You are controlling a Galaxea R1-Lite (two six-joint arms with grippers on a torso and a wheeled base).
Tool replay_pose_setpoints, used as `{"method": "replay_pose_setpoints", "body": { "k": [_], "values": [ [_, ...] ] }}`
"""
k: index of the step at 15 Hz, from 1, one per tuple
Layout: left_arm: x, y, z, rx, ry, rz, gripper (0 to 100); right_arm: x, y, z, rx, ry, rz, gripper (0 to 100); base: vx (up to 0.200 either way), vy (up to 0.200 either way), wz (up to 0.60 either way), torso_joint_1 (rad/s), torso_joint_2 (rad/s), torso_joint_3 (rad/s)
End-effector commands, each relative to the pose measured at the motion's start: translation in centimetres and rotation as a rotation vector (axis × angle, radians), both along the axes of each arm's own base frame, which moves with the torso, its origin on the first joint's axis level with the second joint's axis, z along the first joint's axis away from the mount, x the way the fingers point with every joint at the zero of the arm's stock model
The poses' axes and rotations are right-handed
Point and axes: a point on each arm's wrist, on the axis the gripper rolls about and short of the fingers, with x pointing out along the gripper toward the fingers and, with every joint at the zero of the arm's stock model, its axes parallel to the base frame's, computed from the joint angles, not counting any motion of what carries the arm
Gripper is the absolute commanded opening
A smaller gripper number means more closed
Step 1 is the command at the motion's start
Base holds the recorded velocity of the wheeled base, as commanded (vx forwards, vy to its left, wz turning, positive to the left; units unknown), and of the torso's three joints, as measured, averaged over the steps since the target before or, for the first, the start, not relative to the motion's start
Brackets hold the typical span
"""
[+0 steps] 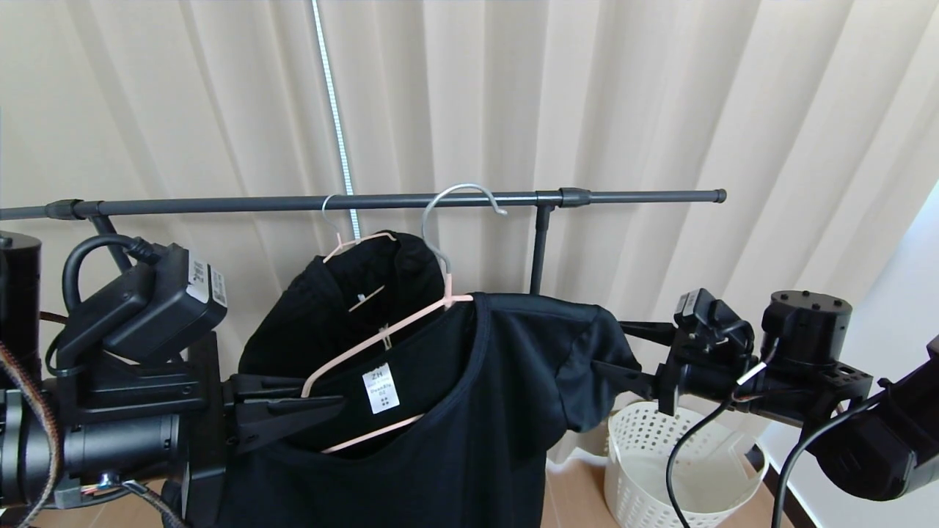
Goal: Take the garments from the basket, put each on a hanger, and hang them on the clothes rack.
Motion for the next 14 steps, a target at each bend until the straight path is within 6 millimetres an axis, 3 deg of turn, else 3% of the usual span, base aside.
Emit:
{"method": "replay_pose_setpoints", "body": {
  "k": [1,14],
  "values": [
    [-0.2,0.1,0.0,-0.004,0.000,0.004,0,0.2,-0.4,0.1,0.003,-0.003,-0.014,0,0.000,0.000,0.00,0.000,0.00,0.000],
    [-1.0,1.7,0.3,-0.027,-0.016,0.076,0,2.5,-3.8,1.1,0.043,-0.025,-0.139,0,0.000,0.000,0.00,0.000,0.00,0.000]
  ]
}}
